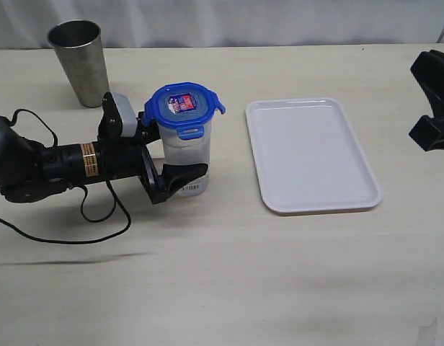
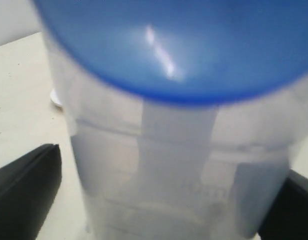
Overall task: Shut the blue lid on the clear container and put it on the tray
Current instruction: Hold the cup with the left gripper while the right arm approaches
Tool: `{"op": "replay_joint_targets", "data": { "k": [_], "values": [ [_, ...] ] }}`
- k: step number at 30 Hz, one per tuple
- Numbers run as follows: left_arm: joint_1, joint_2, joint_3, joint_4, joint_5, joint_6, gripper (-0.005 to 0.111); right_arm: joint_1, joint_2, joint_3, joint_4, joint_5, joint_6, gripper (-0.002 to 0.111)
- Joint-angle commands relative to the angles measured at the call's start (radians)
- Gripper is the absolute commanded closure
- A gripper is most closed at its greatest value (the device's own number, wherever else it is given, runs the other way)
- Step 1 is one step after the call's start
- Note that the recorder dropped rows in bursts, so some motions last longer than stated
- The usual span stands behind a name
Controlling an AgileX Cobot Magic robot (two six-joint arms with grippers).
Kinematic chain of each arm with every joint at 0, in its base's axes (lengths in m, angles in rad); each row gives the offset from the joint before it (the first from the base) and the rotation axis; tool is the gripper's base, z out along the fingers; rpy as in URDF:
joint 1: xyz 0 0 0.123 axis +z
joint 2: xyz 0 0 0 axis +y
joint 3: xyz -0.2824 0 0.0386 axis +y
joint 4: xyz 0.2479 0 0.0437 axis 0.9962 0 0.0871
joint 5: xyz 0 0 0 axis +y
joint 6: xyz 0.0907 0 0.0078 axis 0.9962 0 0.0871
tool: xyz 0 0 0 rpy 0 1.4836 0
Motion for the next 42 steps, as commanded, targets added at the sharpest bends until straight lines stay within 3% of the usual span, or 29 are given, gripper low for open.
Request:
{"op": "replay_joint_targets", "data": {
  "k": [1,12,23,25,34,37,42],
  "values": [
    [-0.008,0.004,-0.006,0.017,-0.015,-0.01,0.018,-0.001,0.003,-0.001,-0.009,-0.004,0.002,0.104],
    [-0.066,0.004,-0.027,-0.016,-0.015,-0.007,0.018,-0.001,0.003,-0.001,-0.009,0.008,0.002,0.104],
    [-0.066,0.004,-0.027,-0.018,-0.015,-0.004,0.02,-0.001,0.003,-0.001,-0.009,0.018,0.002,0.104],
    [-0.066,0.004,-0.027,-0.018,-0.006,-0.004,0.028,-0.001,0.003,-0.001,-0.009,0.018,0.002,0.104],
    [-0.066,0.004,-0.027,-0.013,0.002,-0.009,0.085,-0.001,0.003,-0.006,-0.011,-0.013,0.004,0.104],
    [-0.066,0.004,-0.027,-0.003,0.006,-0.011,0.107,-0.001,0.003,-0.058,-0.114,0.024,0.088,0.103],
    [-0.066,0.004,-0.027,-0.007,0.021,-0.011,0.107,-0.001,0.003,-0.224,-0.388,0.102,0.373,0.103]
  ]
}}
